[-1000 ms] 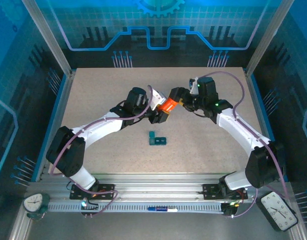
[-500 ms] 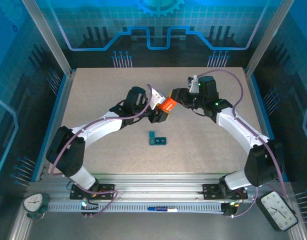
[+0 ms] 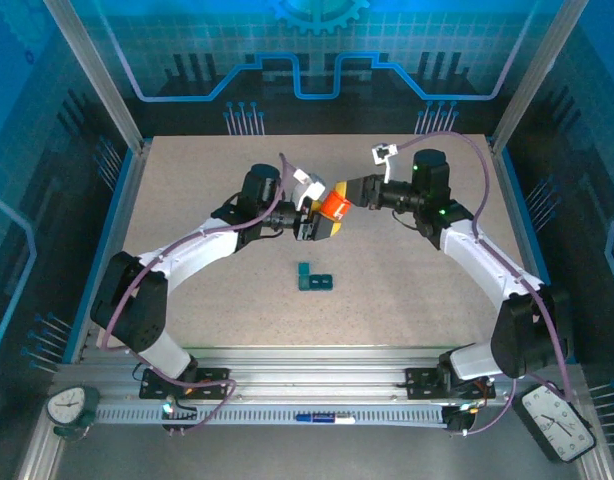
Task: Sort the pills into containers
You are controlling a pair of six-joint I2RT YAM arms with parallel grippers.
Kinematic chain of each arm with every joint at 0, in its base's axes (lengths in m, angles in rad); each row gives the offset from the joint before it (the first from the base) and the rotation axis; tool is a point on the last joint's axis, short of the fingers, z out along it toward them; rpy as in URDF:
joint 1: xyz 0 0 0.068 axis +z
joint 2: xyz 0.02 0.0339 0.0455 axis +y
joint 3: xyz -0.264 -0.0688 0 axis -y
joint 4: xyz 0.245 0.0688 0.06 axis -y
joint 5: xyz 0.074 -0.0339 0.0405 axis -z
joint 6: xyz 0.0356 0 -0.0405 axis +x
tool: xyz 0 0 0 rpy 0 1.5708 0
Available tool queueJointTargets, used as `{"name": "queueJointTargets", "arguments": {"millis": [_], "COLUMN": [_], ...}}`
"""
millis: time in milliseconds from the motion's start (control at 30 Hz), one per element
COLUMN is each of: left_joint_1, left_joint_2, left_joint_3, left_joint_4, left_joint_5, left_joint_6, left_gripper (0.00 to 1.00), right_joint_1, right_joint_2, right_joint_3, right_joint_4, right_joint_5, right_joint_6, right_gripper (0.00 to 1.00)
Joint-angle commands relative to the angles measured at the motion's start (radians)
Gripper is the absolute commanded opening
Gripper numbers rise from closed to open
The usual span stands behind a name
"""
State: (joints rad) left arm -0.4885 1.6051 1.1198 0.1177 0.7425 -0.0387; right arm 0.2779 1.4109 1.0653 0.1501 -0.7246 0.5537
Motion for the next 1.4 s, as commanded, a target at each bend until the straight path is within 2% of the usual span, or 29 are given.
{"name": "queueJointTargets", "arguments": {"millis": [0, 200, 333, 700, 867, 1033, 1167, 1367], "left_joint_1": [-0.003, 0.006, 0.012, 0.016, 0.018, 0.018, 0.018, 0.022], "left_joint_2": [-0.031, -0.033, -0.031, -0.029, -0.034, -0.043, -0.056, -0.082], "left_joint_3": [0.000, -0.014, 0.003, 0.040, 0.040, 0.033, 0.019, -0.022], "left_joint_4": [0.025, 0.043, 0.013, -0.107, -0.117, -0.124, -0.121, -0.082], "left_joint_5": [0.103, 0.094, 0.090, 0.080, 0.090, 0.085, 0.073, 0.023], "left_joint_6": [-0.053, -0.056, -0.033, 0.050, 0.050, 0.054, 0.054, 0.036], "left_gripper": [0.00, 0.00, 0.00, 0.00, 0.00, 0.00, 0.00, 0.00], "right_joint_1": [-0.029, -0.101, -0.120, -0.127, -0.129, -0.129, -0.126, -0.126], "right_joint_2": [-0.001, 0.014, 0.026, -0.015, -0.033, -0.040, -0.055, -0.069], "right_joint_3": [-0.018, -0.067, -0.073, -0.013, -0.013, -0.017, -0.036, -0.104], "right_joint_4": [0.189, 0.335, 0.369, 0.061, 0.041, 0.043, -0.010, -0.202], "right_joint_5": [-0.052, -0.047, -0.065, -0.020, 0.002, 0.028, 0.104, 0.332], "right_joint_6": [0.047, 0.232, 0.269, 0.006, -0.051, -0.031, -0.028, -0.034], "right_gripper": [0.34, 0.31, 0.31, 0.31, 0.31, 0.32, 0.34, 0.37]}}
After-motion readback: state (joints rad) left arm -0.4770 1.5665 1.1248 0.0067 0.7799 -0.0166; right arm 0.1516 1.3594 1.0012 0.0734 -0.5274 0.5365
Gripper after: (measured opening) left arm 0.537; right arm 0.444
